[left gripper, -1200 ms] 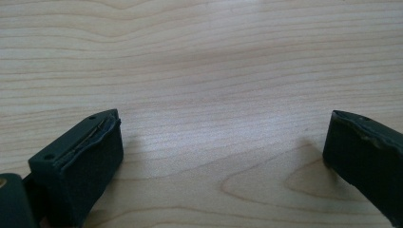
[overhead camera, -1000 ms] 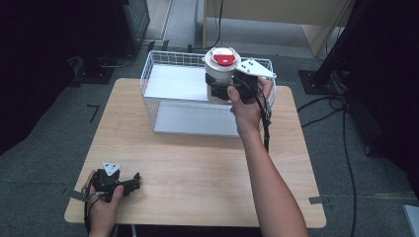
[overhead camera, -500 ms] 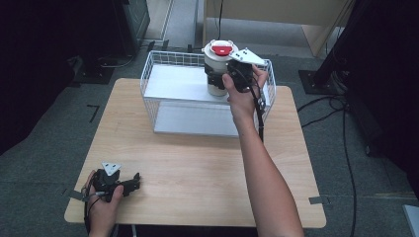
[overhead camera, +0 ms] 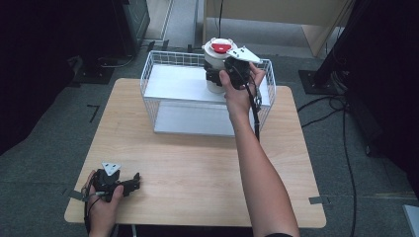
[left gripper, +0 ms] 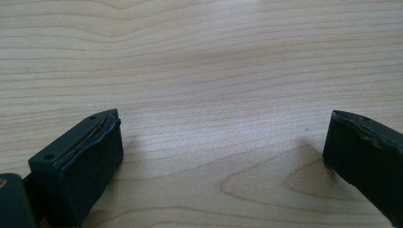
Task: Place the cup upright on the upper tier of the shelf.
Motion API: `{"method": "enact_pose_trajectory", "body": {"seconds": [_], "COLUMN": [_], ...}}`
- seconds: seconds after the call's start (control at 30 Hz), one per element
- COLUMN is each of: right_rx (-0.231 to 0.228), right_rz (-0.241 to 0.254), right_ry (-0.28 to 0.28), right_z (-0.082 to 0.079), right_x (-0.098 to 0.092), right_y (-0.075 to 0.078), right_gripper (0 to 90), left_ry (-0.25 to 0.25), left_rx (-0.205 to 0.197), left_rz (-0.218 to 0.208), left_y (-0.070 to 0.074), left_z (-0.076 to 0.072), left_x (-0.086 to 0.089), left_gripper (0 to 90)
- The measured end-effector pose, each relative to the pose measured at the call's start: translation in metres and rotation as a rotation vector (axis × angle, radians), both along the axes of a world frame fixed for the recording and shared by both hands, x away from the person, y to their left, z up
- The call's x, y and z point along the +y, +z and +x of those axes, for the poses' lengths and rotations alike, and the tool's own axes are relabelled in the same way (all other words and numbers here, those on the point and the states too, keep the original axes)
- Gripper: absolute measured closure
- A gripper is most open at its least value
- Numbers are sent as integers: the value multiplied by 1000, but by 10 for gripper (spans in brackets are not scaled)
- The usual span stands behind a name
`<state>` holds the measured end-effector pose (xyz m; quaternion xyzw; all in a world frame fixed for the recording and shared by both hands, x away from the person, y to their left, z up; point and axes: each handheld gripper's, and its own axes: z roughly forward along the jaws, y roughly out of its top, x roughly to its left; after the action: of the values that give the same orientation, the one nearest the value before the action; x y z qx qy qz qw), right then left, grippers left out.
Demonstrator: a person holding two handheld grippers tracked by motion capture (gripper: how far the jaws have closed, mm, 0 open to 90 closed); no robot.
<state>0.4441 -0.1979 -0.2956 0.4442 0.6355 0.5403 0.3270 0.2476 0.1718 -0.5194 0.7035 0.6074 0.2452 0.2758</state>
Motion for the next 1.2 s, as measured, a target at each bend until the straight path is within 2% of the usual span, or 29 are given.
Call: {"method": "enact_pose_trajectory", "body": {"seconds": [0.17, 0.67, 0.7, 0.73, 0.93, 1.07, 1.2], "right_rx": [-11, -62, -62, -61, -38, -31, -35], "right_rz": [-11, 2, 2, 8, 20, 50, 45], "right_ry": [1, -9, -9, 1, 27, 27, 38], "right_z": [-2, -12, -12, -13, -15, -18, -23], "right_x": [1, -1, -1, -3, -8, -16, -19], "right_y": [-1, -9, -9, -11, -17, -23, -27], "right_gripper": [77, 64, 64, 3, 0, 0, 0], "left_ry": [0, 0, 0, -1, -4, -5, -5], "left_rx": [0, 0, 0, 0, 0, 2, 3], "left_rz": [0, -1, -1, 0, 1, 2, 2], "left_y": [0, 0, 0, 0, 0, 0, 0], "left_z": [0, 0, 0, 0, 0, 0, 0], "left_x": [0, 0, 0, 0, 0, 0, 0], "left_gripper": [0, 0, 0, 0, 0, 0, 0]}}
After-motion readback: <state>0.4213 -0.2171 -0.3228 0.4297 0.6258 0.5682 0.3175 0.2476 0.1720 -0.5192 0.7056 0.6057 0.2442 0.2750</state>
